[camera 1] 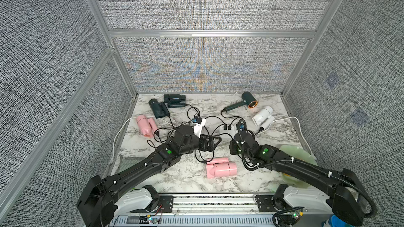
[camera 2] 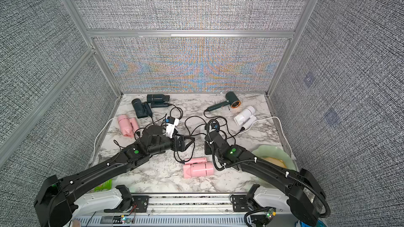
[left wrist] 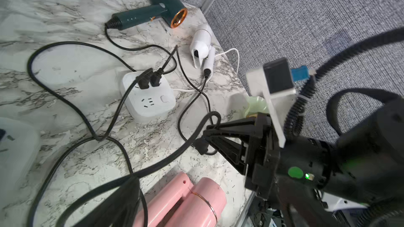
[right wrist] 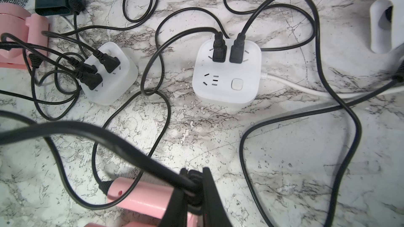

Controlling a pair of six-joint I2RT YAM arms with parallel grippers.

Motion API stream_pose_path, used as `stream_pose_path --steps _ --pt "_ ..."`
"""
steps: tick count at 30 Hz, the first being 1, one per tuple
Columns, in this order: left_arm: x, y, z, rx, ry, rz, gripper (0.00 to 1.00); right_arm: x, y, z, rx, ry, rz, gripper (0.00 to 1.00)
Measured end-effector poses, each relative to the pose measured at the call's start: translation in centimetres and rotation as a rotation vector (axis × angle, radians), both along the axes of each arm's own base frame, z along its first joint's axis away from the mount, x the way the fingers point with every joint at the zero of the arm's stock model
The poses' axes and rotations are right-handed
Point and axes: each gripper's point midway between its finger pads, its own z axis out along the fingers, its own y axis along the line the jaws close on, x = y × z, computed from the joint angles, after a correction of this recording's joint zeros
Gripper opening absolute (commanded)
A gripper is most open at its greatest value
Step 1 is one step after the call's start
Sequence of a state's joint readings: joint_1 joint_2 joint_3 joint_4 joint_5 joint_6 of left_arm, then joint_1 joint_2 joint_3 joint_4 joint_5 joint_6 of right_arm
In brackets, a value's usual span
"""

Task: Charge the blow dryers
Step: Insert the plug into the socket.

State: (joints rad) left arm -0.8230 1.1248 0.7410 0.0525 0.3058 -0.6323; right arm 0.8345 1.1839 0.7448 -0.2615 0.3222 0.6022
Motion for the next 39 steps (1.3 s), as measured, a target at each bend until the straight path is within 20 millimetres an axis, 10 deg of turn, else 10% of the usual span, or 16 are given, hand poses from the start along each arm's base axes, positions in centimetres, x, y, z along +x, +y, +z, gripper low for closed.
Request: stream_pose_path --steps 23,39 --pt "-4.4 -1.7 4.8 -0.096 -0.165 -0.403 0.97 1.7 -1.6 0.7 -0.012 -0.069 -0.02 0.04" --pt "-2.0 -1.3 1.1 -0.002 -0.087 -0.293 0.95 6.8 1.3 -1.7 -0.022 -0.177 0.07 0.03"
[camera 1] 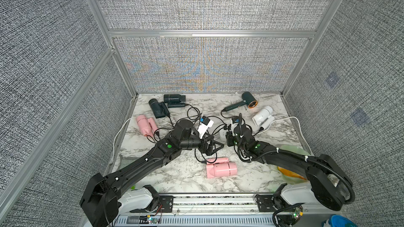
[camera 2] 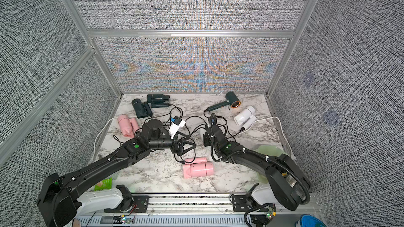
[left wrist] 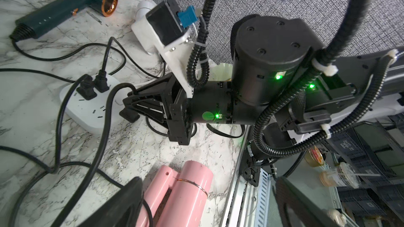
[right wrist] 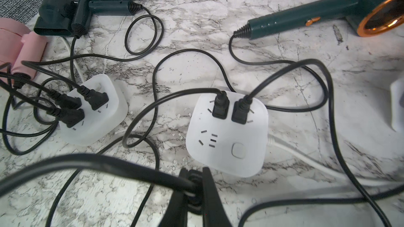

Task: Charge the blow dryers
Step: Insert the plug into the socket.

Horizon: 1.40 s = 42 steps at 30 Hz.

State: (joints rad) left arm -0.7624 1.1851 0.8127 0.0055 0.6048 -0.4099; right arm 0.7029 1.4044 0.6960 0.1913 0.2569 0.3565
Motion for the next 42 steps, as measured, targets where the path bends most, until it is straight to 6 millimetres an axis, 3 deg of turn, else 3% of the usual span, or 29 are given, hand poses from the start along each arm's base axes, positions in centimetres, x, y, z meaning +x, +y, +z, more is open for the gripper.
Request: stream_pose_path --steps 6,15,42 --pt "0.3 0.6 -0.5 0.004 0.026 0.04 0.95 2.0 1.0 -1.4 -0.022 -0.045 -0.006 0.03" --pt "0.1 0.9 -0.7 0.001 0.034 0.05 0.95 4.2 1.1 -0.4 -0.032 -0.121 -0.052 0.04" --pt "0.2 0.9 -0.8 -0.008 0.046 0.053 0.94 4.0 -0.2 -3.1 -0.041 -0.077 -0.115 0.04"
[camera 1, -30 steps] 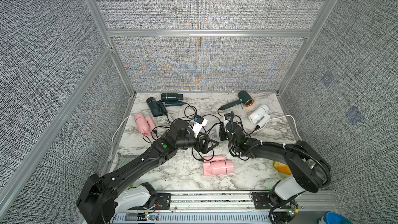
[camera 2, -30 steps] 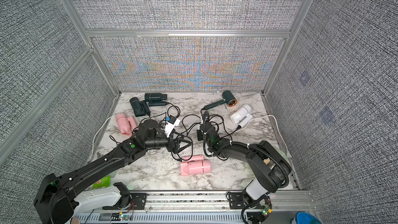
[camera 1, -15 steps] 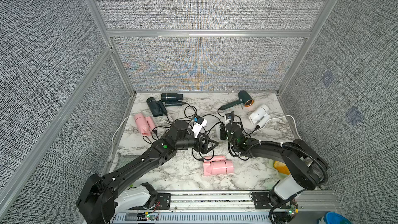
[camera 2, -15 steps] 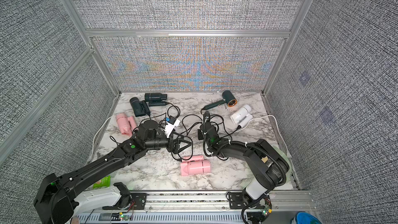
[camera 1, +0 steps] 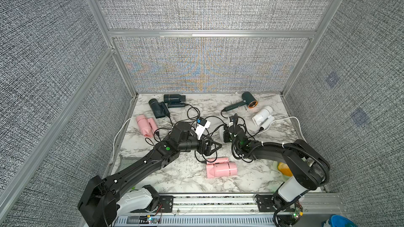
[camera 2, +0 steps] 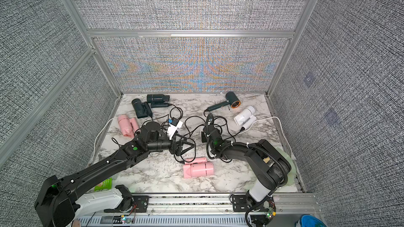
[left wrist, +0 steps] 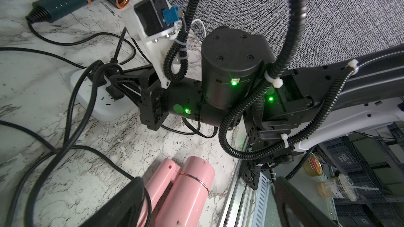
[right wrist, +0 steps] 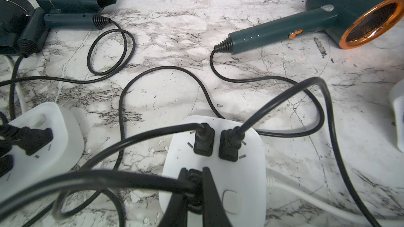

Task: Charge the blow dryers
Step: Insert the plug into the socket.

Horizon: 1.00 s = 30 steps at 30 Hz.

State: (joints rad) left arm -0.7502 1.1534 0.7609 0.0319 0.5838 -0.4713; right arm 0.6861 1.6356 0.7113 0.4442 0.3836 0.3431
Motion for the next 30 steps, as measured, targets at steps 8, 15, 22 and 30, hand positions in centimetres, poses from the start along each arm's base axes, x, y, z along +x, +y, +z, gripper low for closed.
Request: stream_pose_path --steps 8,15,22,30 --pt "0.08 -0.04 0.17 -0.006 -0.006 0.0 0.94 -0.08 -0.06 -0.31 0.011 0.0 -0.005 0.03" --pt "0.16 -0.1 0.38 -0.014 -0.014 0.001 0.94 -0.39 -0.13 -0.47 0.008 -0.006 -0.002 0.03" --pt "0.18 -0.08 0.43 -0.015 -0.009 0.006 0.94 -0.67 0.0 -0.64 -0.006 -0.025 -0.001 0.03" --pt "0.38 0.01 0.43 -0.015 -0.007 0.016 0.94 -0.85 -0.36 -0.78 -0.003 -0.035 -0.011 0.03"
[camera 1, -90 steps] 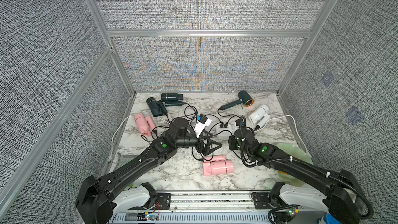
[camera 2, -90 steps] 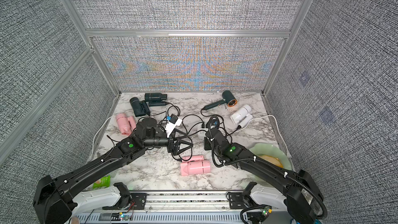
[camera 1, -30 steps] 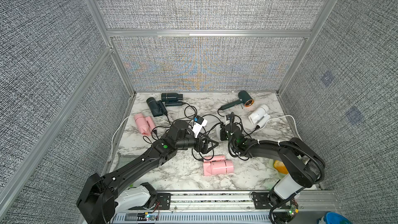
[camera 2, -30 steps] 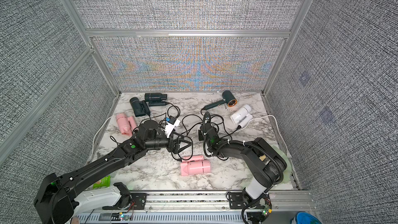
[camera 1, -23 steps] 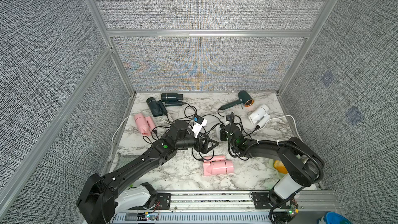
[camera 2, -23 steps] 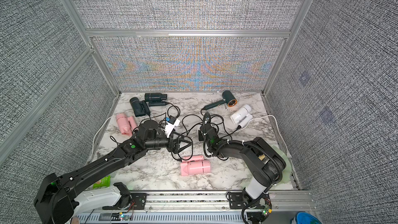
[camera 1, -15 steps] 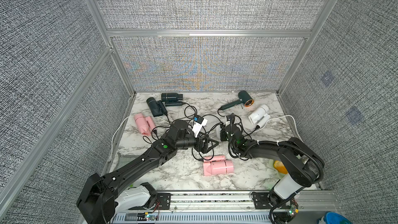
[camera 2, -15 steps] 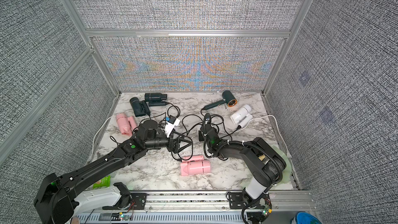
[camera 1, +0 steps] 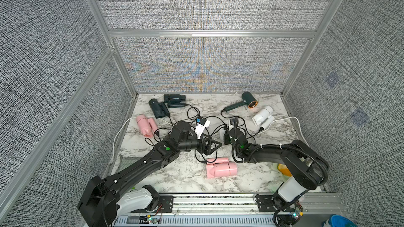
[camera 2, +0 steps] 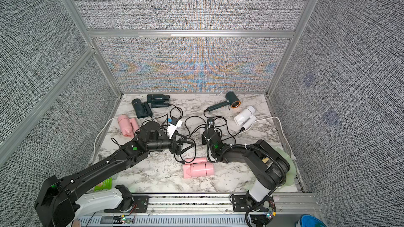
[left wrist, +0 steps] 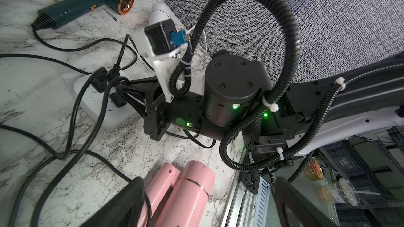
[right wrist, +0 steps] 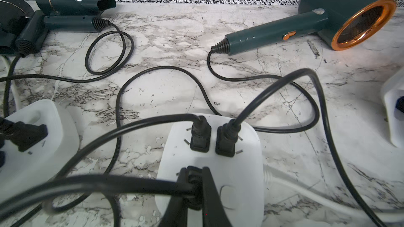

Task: Charge the blow dryers
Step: Insert the plug into the socket.

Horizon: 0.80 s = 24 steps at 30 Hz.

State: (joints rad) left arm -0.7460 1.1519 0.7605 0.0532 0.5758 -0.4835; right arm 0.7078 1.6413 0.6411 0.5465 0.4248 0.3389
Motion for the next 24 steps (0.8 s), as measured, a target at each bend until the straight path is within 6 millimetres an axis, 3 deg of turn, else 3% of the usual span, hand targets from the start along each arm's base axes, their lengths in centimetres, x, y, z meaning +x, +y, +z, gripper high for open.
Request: stream_pose_path --steps 7,24 --pt "0.3 0.4 -1.4 0.019 0.032 0.04 0.95 -0.1 -0.3 -0.3 0.063 0.012 -0.01 0.03" --pt "1.6 1.1 -1.8 0.035 0.021 0.119 0.96 -0.2 -0.6 -0.7 0.059 0.01 -0.027 0.03"
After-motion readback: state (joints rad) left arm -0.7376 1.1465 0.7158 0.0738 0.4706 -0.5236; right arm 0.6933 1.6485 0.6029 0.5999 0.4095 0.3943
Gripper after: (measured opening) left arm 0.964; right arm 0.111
